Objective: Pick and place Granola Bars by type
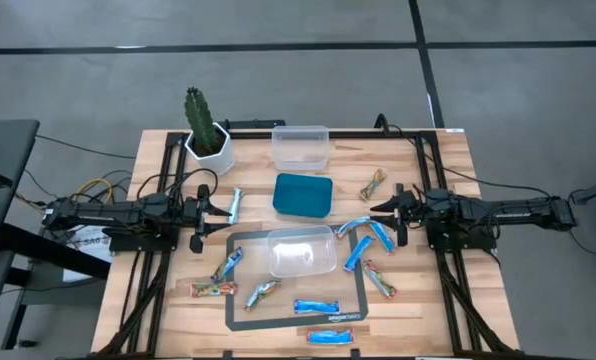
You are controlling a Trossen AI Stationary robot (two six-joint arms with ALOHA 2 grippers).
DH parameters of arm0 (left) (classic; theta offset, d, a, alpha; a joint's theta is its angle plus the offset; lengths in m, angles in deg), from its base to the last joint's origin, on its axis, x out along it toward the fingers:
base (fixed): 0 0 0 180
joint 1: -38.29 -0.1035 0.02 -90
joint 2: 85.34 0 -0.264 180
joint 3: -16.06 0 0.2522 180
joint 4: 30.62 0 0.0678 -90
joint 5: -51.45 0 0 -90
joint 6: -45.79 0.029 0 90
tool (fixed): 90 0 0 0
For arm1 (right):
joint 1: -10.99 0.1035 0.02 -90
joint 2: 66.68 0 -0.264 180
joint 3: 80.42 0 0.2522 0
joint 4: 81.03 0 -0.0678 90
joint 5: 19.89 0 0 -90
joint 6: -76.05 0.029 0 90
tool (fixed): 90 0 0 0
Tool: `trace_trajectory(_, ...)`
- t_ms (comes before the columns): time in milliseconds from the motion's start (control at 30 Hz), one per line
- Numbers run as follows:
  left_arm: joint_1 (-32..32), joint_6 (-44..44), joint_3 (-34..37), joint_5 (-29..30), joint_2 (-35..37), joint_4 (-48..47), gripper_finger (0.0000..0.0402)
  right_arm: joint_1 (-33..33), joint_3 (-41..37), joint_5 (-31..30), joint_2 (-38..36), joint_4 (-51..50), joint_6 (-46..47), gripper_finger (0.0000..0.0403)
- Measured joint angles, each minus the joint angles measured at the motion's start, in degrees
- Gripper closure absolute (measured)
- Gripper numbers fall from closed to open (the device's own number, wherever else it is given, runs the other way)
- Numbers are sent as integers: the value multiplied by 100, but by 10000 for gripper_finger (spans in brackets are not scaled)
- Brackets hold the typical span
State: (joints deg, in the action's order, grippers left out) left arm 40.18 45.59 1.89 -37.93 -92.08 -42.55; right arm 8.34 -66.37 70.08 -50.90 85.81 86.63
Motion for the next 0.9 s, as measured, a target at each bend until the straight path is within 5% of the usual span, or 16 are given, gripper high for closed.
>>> trace_trajectory(900, 1, -9, -1, 9, -2, 0, 273, 0, -1, -1, 0, 0, 0, 278)
